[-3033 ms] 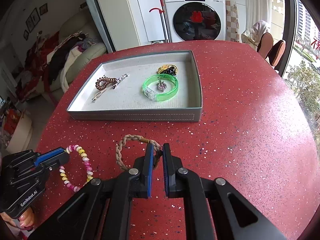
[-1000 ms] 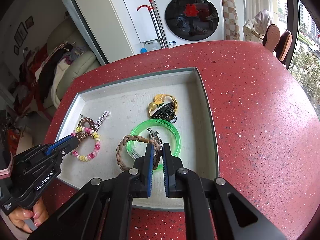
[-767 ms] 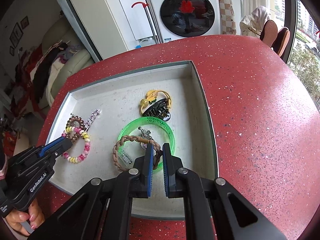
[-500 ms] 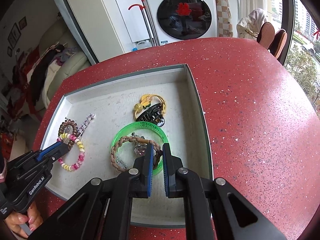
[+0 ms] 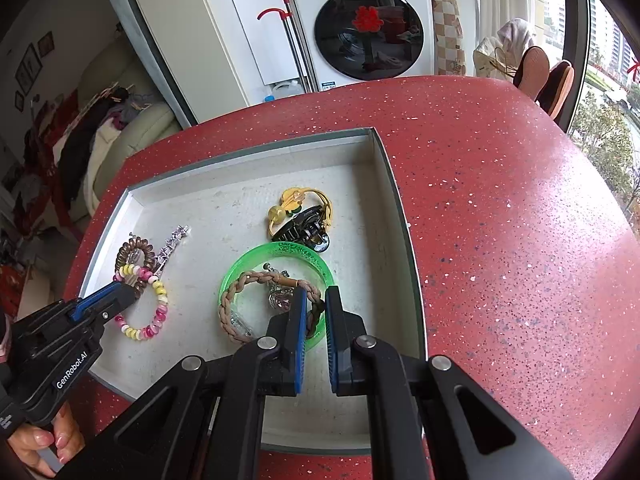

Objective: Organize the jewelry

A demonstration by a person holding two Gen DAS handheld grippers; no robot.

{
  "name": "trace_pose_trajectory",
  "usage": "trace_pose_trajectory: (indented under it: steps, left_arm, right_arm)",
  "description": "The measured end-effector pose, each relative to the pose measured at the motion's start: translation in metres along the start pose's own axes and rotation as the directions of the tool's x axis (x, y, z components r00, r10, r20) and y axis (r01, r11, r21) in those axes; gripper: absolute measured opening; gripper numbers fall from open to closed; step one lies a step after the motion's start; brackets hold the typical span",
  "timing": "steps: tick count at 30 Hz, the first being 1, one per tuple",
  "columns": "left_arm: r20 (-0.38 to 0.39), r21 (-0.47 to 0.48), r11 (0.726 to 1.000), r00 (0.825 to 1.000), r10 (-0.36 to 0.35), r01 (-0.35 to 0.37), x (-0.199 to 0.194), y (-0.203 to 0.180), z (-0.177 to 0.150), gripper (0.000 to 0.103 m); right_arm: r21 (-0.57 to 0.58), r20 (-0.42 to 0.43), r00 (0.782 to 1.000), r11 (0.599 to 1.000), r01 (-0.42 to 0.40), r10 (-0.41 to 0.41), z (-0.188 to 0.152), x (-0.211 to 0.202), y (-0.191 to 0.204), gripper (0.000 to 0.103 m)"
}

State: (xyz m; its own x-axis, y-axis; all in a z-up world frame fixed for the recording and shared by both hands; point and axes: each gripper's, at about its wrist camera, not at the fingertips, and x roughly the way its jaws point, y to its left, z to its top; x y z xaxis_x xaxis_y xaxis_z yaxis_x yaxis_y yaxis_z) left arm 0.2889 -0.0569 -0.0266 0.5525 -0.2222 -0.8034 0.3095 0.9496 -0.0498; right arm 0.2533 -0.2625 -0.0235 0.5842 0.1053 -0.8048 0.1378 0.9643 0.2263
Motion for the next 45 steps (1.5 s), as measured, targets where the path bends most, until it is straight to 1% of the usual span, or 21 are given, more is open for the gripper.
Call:
trace_pose_trajectory:
  steps: [5,11,12,14,15,16,22,25,26,27,28,29,30,32,33,36,38,39,42,43,45]
  left_arm:
    - [0.004,0.003,1.000,1.000,0.015,-0.015,-0.001,-0.002,-0.001,0.028]
    - [0.034,0.008,0.999,0.999,0.033,-0.033,-0.010,-0.002,-0.001,0.029]
    - [0.044,0.007,0.999,0.998,0.033,-0.034,-0.012,-0.003,-0.001,0.029]
    - [0.067,0.002,0.999,0.997,0.033,-0.033,-0.017,-0.001,0.000,0.029]
    - [0.074,0.000,1.000,0.997,0.030,-0.030,-0.019,-0.001,0.000,0.029]
    - [0.077,-0.001,1.000,0.997,0.025,-0.025,-0.020,0.000,0.000,0.029]
    - [0.083,-0.010,1.000,0.996,0.022,-0.021,-0.024,0.006,-0.001,0.029]
    - [0.095,-0.014,1.000,0.995,0.018,-0.017,-0.029,0.007,-0.002,0.029]
    - [0.099,-0.013,1.000,0.995,0.021,-0.020,-0.030,0.007,-0.003,0.043]
    - [0.099,-0.014,1.000,0.995,0.025,-0.023,-0.031,0.007,-0.003,0.064]
    - [0.104,-0.025,0.999,0.994,0.040,-0.037,-0.033,0.008,-0.003,0.103]
    - [0.140,-0.043,0.997,0.988,0.063,-0.057,-0.039,0.010,-0.005,0.103]
    - [0.161,-0.044,0.997,0.985,0.065,-0.059,-0.043,0.010,-0.006,0.103]
    - [0.151,-0.040,0.998,0.987,0.056,-0.051,-0.045,0.010,-0.005,0.103]
    - [0.144,-0.042,0.998,0.988,0.052,-0.046,-0.045,0.011,-0.005,0.103]
    - [0.139,-0.048,0.997,0.988,0.064,-0.058,-0.046,0.011,-0.007,0.103]
    - [0.134,-0.051,0.997,0.989,0.068,-0.061,-0.048,0.010,-0.009,0.103]
    - [0.133,-0.052,0.997,0.989,0.071,-0.064,-0.049,0.010,-0.010,0.103]
    - [0.138,-0.056,0.996,0.987,0.080,-0.073,-0.054,0.009,-0.013,0.103]
    - [0.138,-0.058,0.996,0.987,0.080,-0.073,-0.055,0.008,-0.014,0.103]
    - [0.138,-0.061,0.995,0.987,0.082,-0.074,-0.059,0.008,-0.016,0.103]
  right_arm:
    - [0.009,-0.009,1.000,1.000,-0.016,0.016,0.001,0.000,-0.001,0.011]
    - [0.017,0.003,0.999,0.999,-0.042,0.042,0.000,-0.006,-0.003,0.013]
    - [0.018,0.008,0.999,0.999,-0.047,0.047,-0.001,-0.008,-0.002,0.016]
    - [0.016,0.018,0.999,0.999,-0.049,0.049,-0.001,-0.010,-0.004,0.034]
    - [0.013,0.028,0.999,0.999,-0.043,0.043,-0.001,-0.012,-0.002,0.049]
    - [0.011,0.039,0.999,0.999,-0.038,0.037,-0.001,-0.015,-0.002,0.052]
    - [0.007,0.065,0.997,0.999,-0.042,0.041,-0.003,-0.026,0.001,0.053]
    - [0.007,0.076,0.996,0.999,-0.045,0.045,-0.005,-0.030,0.002,0.055]
    - [0.006,0.078,0.996,0.999,-0.047,0.046,-0.005,-0.031,0.003,0.056]
    - [0.006,0.079,0.996,0.999,-0.047,0.046,-0.006,-0.032,0.003,0.056]
    - [0.004,0.081,0.996,0.999,-0.047,0.047,-0.006,-0.032,0.004,0.056]
    - [0.001,0.082,0.996,0.999,-0.046,0.046,-0.006,-0.033,0.005,0.056]
    - [-0.004,0.083,0.996,0.999,-0.044,0.044,-0.006,-0.033,0.006,0.058]
    - [-0.015,0.084,0.996,0.999,-0.039,0.041,-0.007,-0.035,0.008,0.062]
    - [-0.021,0.091,0.995,0.999,-0.038,0.040,-0.007,-0.036,0.009,0.065]
    - [-0.044,0.134,0.991,0.999,-0.024,0.029,-0.012,-0.045,0.013,0.083]
    - [-0.056,0.159,0.987,0.998,-0.015,0.024,-0.015,-0.052,0.016,0.083]
    - [-0.059,0.167,0.986,0.998,-0.011,0.021,-0.017,-0.054,0.016,0.088]
    - [-0.061,0.202,0.979,0.998,-0.012,0.024,-0.022,-0.062,0.018,0.090]
    - [-0.061,0.218,0.976,0.998,-0.015,0.028,-0.024,-0.065,0.018,0.093]
    - [-0.060,0.250,0.968,0.998,-0.013,0.028,-0.027,-0.071,0.020,0.103]
